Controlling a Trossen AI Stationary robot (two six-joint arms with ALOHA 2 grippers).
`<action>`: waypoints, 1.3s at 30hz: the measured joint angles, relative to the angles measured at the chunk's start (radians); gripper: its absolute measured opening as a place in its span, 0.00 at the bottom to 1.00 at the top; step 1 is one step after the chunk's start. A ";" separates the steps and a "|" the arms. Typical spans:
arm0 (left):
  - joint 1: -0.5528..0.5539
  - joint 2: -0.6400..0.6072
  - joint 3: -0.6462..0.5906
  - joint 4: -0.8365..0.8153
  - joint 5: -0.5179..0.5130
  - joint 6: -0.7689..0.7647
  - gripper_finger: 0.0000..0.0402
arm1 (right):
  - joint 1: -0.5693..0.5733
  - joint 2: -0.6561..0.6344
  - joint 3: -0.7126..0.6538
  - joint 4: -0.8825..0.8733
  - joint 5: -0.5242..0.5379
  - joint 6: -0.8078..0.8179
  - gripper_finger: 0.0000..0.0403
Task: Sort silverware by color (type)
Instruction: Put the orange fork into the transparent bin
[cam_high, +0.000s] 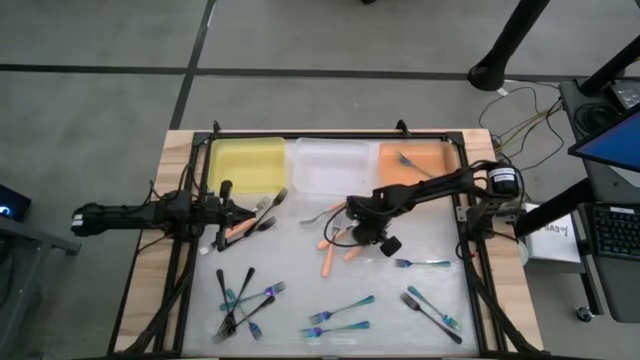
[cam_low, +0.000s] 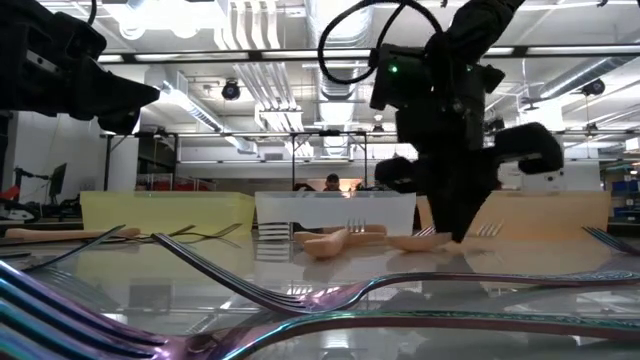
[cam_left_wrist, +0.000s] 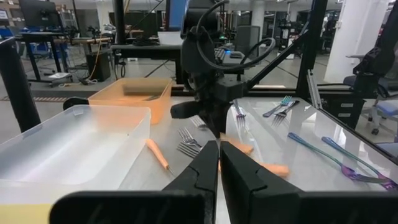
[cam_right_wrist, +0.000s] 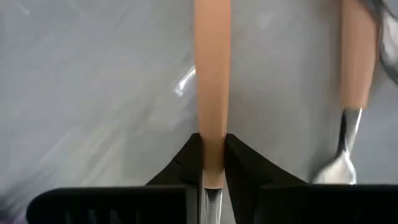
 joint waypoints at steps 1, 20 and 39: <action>0.000 0.000 0.000 0.001 0.000 0.000 0.00 | 0.000 -0.012 0.009 -0.018 0.001 0.000 0.08; 0.000 0.009 0.000 -0.001 0.000 0.000 0.00 | -0.174 -0.020 0.210 0.465 0.310 -0.130 0.08; 0.000 0.012 0.000 0.000 0.000 0.000 0.00 | -0.387 0.196 0.368 0.314 0.444 0.061 0.18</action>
